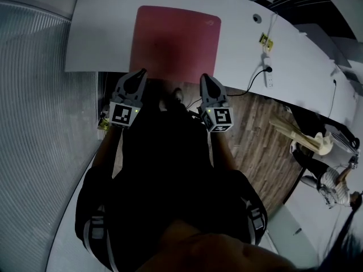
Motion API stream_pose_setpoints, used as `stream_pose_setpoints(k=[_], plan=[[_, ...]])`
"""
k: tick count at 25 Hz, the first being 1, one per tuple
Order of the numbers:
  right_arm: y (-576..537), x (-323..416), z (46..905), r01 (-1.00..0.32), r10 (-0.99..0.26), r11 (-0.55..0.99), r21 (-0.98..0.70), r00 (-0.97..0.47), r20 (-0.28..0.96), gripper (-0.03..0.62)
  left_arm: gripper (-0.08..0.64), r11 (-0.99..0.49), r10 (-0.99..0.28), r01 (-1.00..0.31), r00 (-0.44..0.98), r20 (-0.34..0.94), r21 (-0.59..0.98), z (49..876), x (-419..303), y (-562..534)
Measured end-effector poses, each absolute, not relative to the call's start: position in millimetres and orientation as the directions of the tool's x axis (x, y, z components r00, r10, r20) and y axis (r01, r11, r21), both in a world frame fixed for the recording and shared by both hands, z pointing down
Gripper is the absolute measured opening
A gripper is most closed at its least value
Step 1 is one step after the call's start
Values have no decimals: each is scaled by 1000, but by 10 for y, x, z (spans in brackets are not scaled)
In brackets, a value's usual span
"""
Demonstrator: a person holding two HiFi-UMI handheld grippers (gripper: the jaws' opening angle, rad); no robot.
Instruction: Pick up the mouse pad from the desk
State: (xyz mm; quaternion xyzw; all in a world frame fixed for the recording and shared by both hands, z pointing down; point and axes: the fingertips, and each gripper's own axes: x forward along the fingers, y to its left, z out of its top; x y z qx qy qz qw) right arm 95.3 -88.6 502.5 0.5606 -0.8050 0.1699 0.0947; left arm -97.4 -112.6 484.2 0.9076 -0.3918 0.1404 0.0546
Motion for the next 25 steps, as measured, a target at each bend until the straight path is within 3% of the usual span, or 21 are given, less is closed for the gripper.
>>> stream_pose_setpoints(k=[5, 10, 20, 22, 23, 25], plan=[[-976, 915, 5149, -925, -852, 359, -124, -379, 361, 2, 10, -766, -623, -634, 691, 367, -106, 5296, -1026, -1124], [-1019, 935, 5422, -918, -819, 382, -106, -389, 421, 2, 11, -833, -533, -518, 654, 537, -195, 5847, -1146, -1027], [-1066, 1023, 5951, -901, -747, 414, -127, -416, 519, 2, 14, -947, -313, -256, 600, 736, -193, 6745, -1260, -817], [-1069, 1041, 6005, -903, -745, 412, -120, -410, 526, 2, 48, -955, -286, -241, 586, 758, -174, 6887, -1265, -811], [-1070, 1048, 6022, -904, -745, 410, -119, -407, 528, 2, 110, -958, -275, -237, 579, 767, -164, 6944, -1269, -815], [-1069, 1054, 6037, -907, -746, 404, -121, -403, 530, 2, 130, -962, -260, -221, 567, 782, -161, 7033, -1282, -823]])
